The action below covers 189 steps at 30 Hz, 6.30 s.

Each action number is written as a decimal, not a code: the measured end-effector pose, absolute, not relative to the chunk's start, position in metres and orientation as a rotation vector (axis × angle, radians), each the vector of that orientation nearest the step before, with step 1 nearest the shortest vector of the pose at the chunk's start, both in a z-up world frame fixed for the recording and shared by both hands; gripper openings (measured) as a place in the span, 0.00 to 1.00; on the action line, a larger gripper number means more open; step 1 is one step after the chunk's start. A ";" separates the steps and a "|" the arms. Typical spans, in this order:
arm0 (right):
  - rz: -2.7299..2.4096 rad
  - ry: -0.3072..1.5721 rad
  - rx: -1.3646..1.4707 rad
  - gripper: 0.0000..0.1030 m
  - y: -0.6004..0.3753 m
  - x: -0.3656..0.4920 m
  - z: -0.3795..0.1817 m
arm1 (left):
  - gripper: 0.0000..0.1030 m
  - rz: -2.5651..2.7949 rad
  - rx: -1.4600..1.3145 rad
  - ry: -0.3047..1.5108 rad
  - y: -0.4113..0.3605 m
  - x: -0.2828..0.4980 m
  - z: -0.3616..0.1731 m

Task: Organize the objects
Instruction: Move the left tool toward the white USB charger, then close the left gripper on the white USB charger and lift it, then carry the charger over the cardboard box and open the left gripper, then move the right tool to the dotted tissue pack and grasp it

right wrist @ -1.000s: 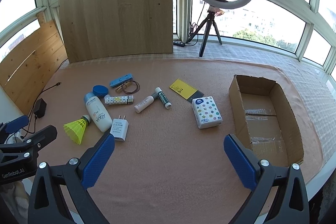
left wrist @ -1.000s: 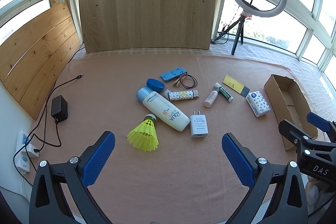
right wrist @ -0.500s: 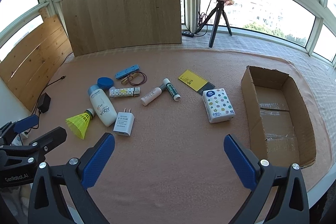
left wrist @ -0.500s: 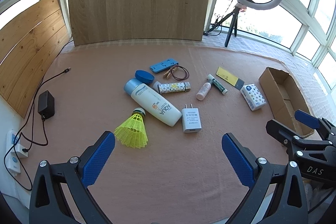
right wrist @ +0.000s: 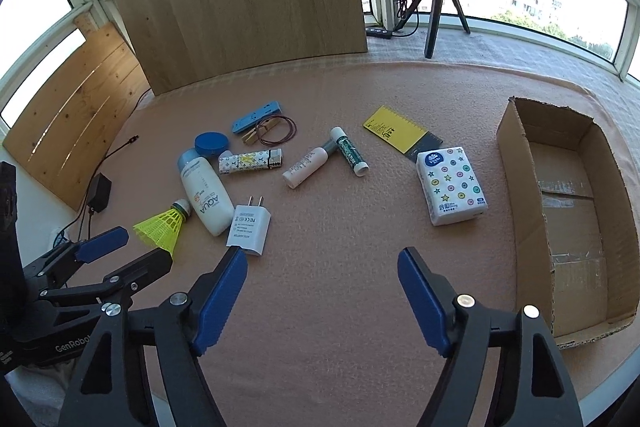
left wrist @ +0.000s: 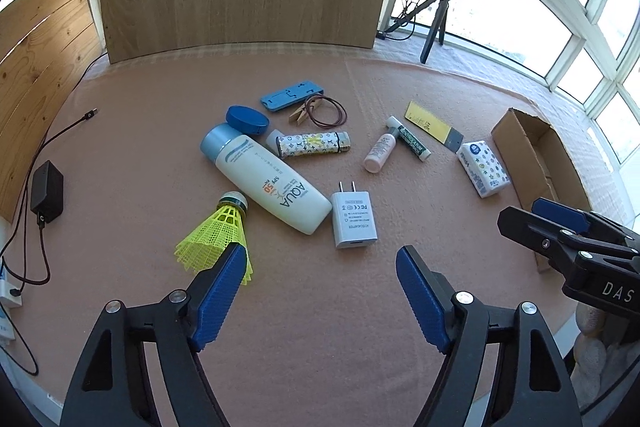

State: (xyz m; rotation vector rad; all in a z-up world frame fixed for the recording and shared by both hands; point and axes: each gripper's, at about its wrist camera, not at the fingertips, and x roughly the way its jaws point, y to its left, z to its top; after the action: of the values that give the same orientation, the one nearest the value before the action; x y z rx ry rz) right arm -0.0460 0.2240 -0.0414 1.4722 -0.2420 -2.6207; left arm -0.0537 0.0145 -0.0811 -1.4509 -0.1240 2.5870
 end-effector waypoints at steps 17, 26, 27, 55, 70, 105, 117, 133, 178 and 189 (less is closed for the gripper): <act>-2.596 -0.363 1.556 0.69 0.251 -0.059 -0.061 | 0.42 2.345 -1.539 -0.270 0.043 -0.111 -0.129; -2.597 -0.370 1.561 0.69 0.261 -0.059 -0.065 | 0.30 2.330 -1.591 -0.289 0.043 -0.126 -0.149; -2.597 -0.371 1.562 0.69 0.261 -0.059 -0.065 | 0.28 2.322 -1.598 -0.300 0.043 -0.127 -0.151; -2.131 -0.495 1.694 0.52 0.225 -0.137 -0.137 | 0.49 2.245 -1.541 -0.229 0.070 -0.114 -0.167; -2.009 -0.462 1.707 0.27 0.207 -0.143 -0.139 | 0.43 2.283 -1.517 -0.250 0.081 -0.110 -0.167; -2.469 -0.708 1.572 0.27 0.451 -0.033 -0.045 | 0.42 2.085 -1.199 0.059 0.358 -0.069 -0.080; -2.469 -0.780 1.657 0.27 0.499 -0.030 -0.078 | 0.42 2.005 -1.279 0.116 0.416 -0.074 -0.112; -2.578 -0.632 1.676 0.66 0.495 -0.029 -0.071 | 0.80 2.024 -1.287 0.173 0.406 -0.073 -0.109; -2.358 -0.316 1.813 0.39 0.338 -0.193 -0.091 | 0.80 2.376 -1.377 -0.180 0.136 -0.078 -0.090; -2.386 -0.212 1.940 0.39 0.336 -0.203 -0.112 | 0.80 2.366 -1.383 -0.179 0.130 -0.086 -0.093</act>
State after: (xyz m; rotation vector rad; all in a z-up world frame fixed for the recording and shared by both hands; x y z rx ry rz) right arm -0.2025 0.3358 -0.1117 1.9399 -0.2124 -2.3864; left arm -0.0865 0.1305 -0.0928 -1.3833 -0.1793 2.3657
